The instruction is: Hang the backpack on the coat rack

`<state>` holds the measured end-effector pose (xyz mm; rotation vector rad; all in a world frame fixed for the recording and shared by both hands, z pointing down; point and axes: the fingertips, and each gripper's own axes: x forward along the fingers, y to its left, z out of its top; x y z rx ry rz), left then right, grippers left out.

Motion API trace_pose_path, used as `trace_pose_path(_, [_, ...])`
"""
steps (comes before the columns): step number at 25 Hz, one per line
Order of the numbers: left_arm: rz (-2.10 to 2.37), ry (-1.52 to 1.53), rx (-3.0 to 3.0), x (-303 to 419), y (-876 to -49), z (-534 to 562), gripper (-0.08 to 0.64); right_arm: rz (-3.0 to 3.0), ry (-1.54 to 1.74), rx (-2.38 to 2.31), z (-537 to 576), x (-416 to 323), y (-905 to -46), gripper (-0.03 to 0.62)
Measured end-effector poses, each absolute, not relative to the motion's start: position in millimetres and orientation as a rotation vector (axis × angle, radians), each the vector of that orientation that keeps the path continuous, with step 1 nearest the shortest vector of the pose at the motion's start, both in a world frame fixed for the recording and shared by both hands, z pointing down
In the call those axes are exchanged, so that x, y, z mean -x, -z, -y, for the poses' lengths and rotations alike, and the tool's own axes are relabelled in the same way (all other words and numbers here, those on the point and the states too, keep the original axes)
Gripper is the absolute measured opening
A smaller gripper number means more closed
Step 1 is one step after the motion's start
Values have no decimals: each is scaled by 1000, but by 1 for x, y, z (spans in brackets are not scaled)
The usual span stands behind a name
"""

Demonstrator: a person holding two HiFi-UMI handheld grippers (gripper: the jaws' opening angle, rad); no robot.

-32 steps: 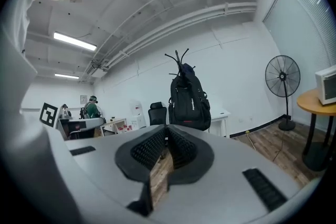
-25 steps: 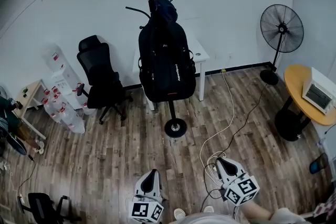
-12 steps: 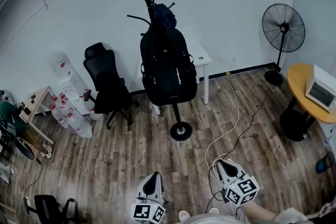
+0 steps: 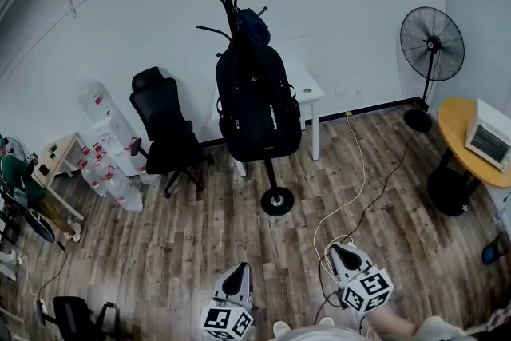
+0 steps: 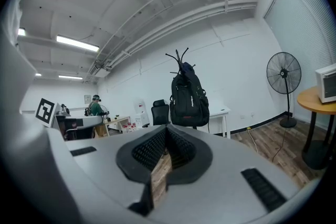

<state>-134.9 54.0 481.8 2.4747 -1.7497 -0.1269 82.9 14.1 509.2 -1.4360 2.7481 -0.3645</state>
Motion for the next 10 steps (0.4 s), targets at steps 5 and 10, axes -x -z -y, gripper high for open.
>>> trace_pose_path(5, [1742,124,-2487,134,-483,-56,9,-2747,361,1442,-16,-84,-505,14])
trace_pose_path(10, [1744,119,-2483,134,-484,-58,9,-2756,359,1455,-19,-86,-507,14])
